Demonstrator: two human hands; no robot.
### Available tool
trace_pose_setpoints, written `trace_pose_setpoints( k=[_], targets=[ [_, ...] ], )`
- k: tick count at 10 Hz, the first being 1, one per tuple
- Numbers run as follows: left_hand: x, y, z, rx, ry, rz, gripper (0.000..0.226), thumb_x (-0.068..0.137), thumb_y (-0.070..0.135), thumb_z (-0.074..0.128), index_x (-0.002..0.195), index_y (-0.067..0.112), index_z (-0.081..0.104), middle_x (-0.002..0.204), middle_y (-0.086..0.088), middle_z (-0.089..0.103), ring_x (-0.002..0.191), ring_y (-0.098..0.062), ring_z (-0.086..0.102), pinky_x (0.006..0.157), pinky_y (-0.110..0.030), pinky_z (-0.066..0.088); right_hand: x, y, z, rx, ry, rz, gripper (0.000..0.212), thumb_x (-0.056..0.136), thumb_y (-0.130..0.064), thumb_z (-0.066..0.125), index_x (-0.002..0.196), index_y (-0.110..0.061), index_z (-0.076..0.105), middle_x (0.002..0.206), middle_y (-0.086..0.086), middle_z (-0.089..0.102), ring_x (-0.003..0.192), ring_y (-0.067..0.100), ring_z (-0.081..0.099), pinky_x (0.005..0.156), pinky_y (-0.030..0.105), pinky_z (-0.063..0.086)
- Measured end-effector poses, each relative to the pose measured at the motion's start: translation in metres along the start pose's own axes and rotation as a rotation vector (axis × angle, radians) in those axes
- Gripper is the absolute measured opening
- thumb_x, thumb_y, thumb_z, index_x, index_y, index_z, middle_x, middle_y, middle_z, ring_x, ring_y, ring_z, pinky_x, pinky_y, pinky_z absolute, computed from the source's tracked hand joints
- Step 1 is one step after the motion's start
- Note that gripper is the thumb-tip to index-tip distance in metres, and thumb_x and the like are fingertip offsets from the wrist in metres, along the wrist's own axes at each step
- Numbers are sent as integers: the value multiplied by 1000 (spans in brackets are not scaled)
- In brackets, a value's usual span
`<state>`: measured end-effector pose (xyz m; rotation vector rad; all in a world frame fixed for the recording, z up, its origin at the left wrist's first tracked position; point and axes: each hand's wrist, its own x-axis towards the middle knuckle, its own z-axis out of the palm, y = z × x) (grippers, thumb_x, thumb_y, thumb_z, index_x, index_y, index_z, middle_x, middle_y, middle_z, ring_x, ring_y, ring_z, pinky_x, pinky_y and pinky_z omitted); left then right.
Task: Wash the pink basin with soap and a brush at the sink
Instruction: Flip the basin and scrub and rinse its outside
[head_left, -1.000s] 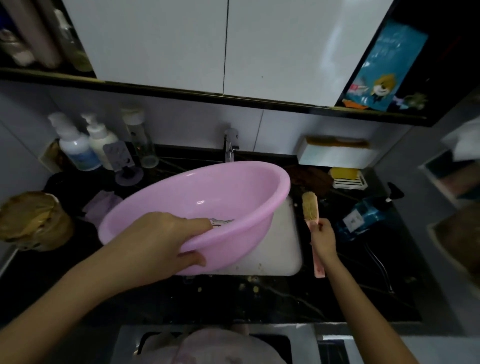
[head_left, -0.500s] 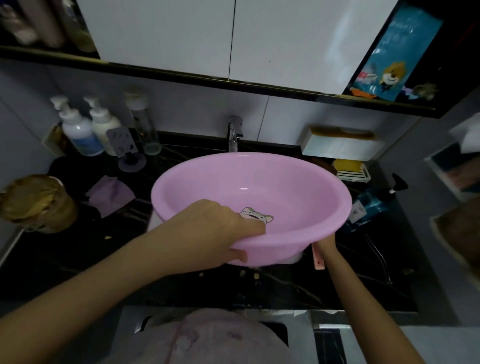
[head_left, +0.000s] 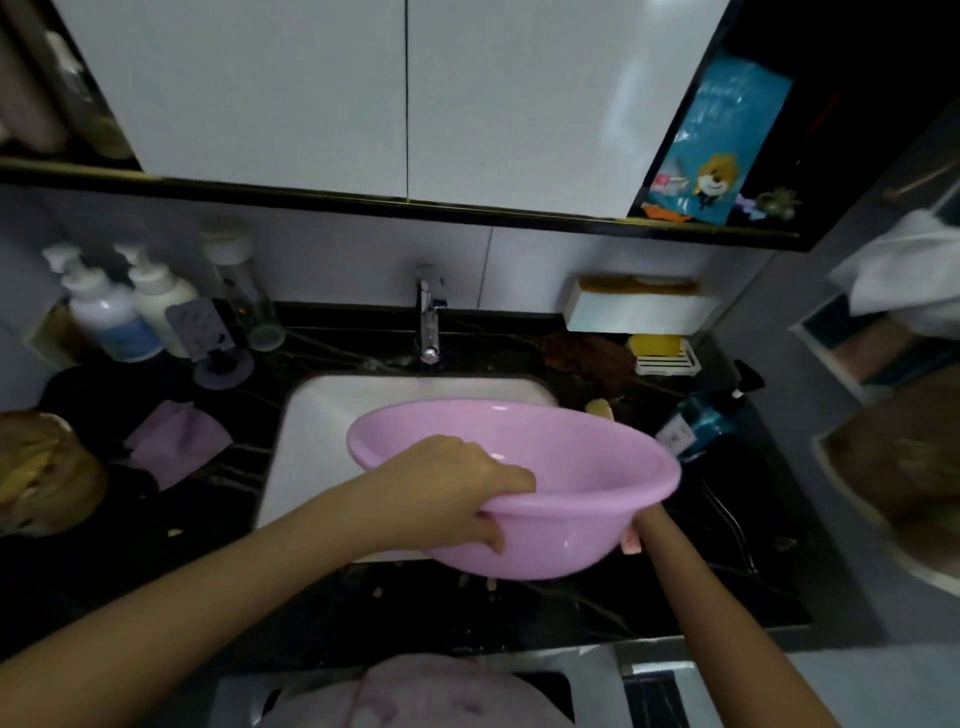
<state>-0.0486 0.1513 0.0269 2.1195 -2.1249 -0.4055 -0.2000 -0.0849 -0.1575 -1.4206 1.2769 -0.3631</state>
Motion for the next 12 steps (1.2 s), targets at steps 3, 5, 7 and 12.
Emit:
trace_pose_setpoints(
  k=[3,5,7,12],
  targets=[
    [1,-45,102,179,-39,-38,67,31,42,91,85,31,53,47,8,57,35,-12,53,33,-13,29,12,1,2,-213,184,-157,31,94,-11,53,124,-4,57,98,9,65,84,20,59,70,27,41],
    [1,-30,124,260,-1,-6,60,25,12,77,79,25,57,43,3,50,33,-17,47,46,-17,12,6,6,8,-231,229,-172,39,95,-10,49,134,-11,46,103,10,63,72,12,56,56,23,41],
    [-10,-37,106,172,165,-53,52,30,8,80,79,24,70,48,5,58,35,-14,49,34,-15,25,8,14,8,-446,266,-188,42,97,-16,46,139,-13,41,133,12,48,108,29,57,79,35,48],
    [-10,-71,180,35,-128,-102,74,77,76,37,119,18,50,102,-3,63,89,-24,62,67,-30,39,-32,-26,44,-328,141,-413,28,90,-5,52,117,-12,48,100,-1,53,76,12,53,64,28,43]
  ],
)
